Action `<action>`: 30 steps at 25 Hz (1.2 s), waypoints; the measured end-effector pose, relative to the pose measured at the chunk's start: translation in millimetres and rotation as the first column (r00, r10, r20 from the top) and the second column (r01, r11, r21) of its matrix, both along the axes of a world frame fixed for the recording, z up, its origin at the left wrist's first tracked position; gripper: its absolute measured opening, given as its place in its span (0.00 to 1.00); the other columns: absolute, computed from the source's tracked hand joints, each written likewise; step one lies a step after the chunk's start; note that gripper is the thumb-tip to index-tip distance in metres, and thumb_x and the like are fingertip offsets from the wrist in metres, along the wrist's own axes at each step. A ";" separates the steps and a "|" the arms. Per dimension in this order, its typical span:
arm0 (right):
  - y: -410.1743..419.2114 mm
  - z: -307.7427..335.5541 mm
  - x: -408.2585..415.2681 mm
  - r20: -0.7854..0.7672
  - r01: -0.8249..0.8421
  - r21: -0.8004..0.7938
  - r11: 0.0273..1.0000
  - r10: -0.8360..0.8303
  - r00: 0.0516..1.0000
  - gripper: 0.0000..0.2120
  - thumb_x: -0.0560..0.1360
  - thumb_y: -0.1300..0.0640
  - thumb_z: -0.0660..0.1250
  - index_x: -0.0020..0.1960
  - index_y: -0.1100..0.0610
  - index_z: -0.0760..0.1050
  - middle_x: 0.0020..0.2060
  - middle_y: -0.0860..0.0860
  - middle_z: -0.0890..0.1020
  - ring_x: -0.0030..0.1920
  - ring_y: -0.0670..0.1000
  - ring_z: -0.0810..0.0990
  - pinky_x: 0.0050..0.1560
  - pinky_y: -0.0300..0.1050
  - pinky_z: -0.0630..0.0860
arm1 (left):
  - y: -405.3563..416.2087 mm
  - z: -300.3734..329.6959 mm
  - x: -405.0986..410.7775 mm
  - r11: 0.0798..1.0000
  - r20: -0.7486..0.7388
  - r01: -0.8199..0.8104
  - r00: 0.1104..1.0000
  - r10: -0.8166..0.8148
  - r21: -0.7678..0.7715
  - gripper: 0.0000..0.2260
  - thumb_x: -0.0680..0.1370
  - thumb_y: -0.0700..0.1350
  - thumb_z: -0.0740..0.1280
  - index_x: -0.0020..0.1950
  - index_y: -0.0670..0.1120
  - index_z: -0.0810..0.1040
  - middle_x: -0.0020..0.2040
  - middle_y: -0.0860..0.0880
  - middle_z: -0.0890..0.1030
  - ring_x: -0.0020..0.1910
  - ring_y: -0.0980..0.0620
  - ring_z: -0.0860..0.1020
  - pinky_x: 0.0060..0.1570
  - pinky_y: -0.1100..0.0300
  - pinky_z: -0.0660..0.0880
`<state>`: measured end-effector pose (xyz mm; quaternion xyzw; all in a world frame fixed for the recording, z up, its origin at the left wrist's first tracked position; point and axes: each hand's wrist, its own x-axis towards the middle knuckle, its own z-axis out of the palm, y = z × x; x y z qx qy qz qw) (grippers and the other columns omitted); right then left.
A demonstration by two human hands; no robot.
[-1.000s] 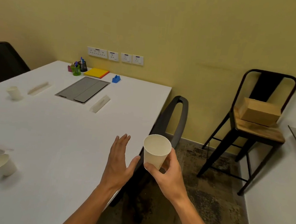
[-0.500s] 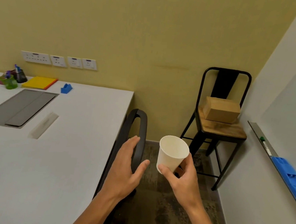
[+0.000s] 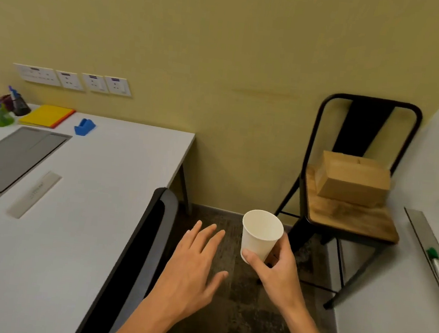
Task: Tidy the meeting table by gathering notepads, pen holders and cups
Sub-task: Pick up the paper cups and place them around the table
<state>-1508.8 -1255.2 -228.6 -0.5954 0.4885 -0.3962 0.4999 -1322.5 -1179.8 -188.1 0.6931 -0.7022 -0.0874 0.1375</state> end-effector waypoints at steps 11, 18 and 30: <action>-216.0 12.9 20.1 -0.054 -0.416 0.009 0.909 0.416 0.908 0.34 0.69 0.45 0.78 0.68 0.34 0.63 0.62 0.36 0.75 0.64 0.41 0.73 0.55 0.35 0.74 | -157.1 6.1 -25.6 0.869 0.093 -0.490 0.870 0.483 0.065 0.35 0.80 0.63 0.57 0.80 0.54 0.43 0.81 0.52 0.43 0.79 0.48 0.37 0.79 0.47 0.43; -298.1 -3.2 113.8 -0.071 -0.597 0.032 0.802 0.597 0.799 0.33 0.69 0.45 0.78 0.64 0.28 0.63 0.60 0.33 0.75 0.62 0.37 0.74 0.51 0.32 0.75 | -224.1 -29.1 23.1 0.680 0.082 -0.727 0.686 0.723 0.095 0.35 0.80 0.65 0.53 0.81 0.51 0.44 0.81 0.47 0.42 0.79 0.42 0.39 0.78 0.44 0.46; -391.2 -24.3 313.2 -0.112 -0.862 0.125 0.491 0.870 0.480 0.36 0.68 0.46 0.79 0.69 0.33 0.64 0.61 0.36 0.76 0.62 0.41 0.77 0.57 0.41 0.79 | -285.6 -45.2 133.6 0.175 -0.028 -0.963 0.173 0.985 0.204 0.43 0.75 0.74 0.47 0.79 0.52 0.35 0.79 0.48 0.33 0.78 0.42 0.35 0.77 0.44 0.41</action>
